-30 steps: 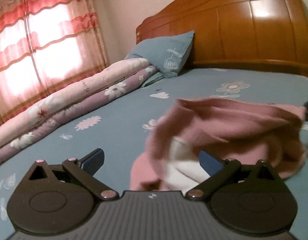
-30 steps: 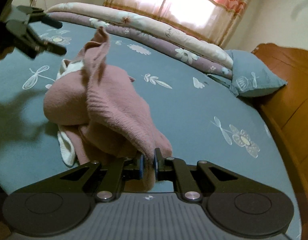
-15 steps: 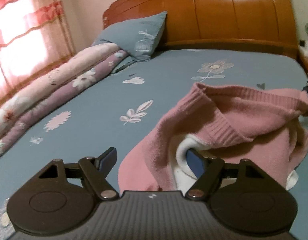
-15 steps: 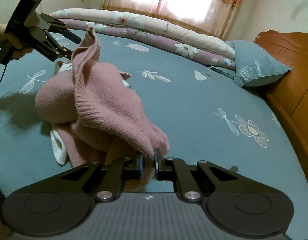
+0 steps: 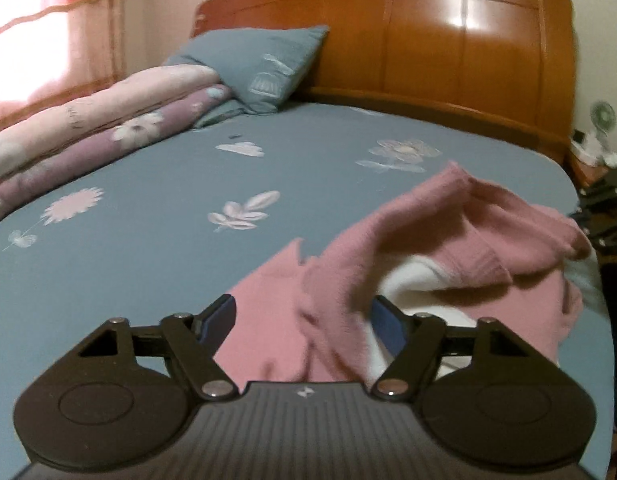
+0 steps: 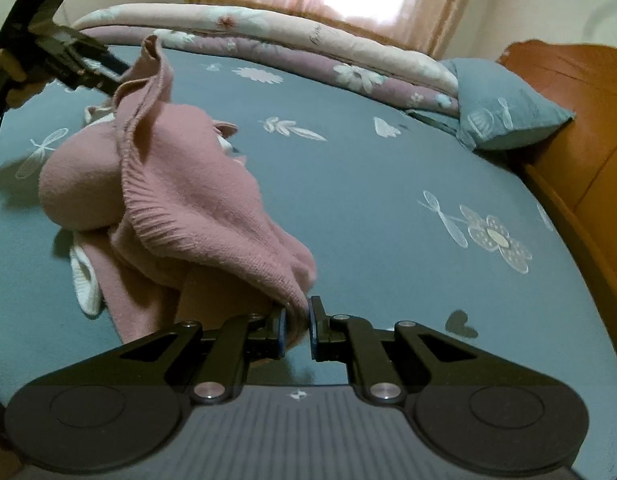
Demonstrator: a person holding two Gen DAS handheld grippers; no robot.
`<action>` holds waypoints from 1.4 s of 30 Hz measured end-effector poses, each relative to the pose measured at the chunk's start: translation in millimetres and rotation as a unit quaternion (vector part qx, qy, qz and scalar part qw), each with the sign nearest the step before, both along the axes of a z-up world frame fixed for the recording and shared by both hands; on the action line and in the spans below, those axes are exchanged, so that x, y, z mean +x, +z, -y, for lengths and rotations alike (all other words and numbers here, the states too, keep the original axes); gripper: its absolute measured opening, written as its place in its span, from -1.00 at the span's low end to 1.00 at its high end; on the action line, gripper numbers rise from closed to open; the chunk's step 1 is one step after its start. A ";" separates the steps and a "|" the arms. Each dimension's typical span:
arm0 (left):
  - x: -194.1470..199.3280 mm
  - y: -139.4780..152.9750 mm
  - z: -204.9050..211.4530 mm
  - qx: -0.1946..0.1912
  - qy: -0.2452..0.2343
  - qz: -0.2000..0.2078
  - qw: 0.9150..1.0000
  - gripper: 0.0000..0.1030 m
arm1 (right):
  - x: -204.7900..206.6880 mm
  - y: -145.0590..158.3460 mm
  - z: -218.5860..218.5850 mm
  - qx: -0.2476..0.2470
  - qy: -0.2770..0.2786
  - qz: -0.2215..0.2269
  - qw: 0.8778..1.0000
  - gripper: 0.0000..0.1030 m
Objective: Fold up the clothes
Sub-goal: 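Hold the sweater up with the right gripper while the left gripper approaches its hem, then grasp the sweater hem with the left gripper while the right gripper keeps holding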
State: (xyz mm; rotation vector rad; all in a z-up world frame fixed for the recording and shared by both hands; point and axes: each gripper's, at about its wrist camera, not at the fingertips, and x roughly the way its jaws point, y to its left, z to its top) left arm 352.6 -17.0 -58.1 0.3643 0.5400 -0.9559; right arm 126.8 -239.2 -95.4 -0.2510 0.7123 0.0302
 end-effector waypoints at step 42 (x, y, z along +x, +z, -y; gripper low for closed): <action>-113.2 20.2 19.1 0.167 -0.097 0.208 0.959 0.01 | 2.4 -7.4 -1.2 -0.012 0.002 -0.010 1.000 -0.69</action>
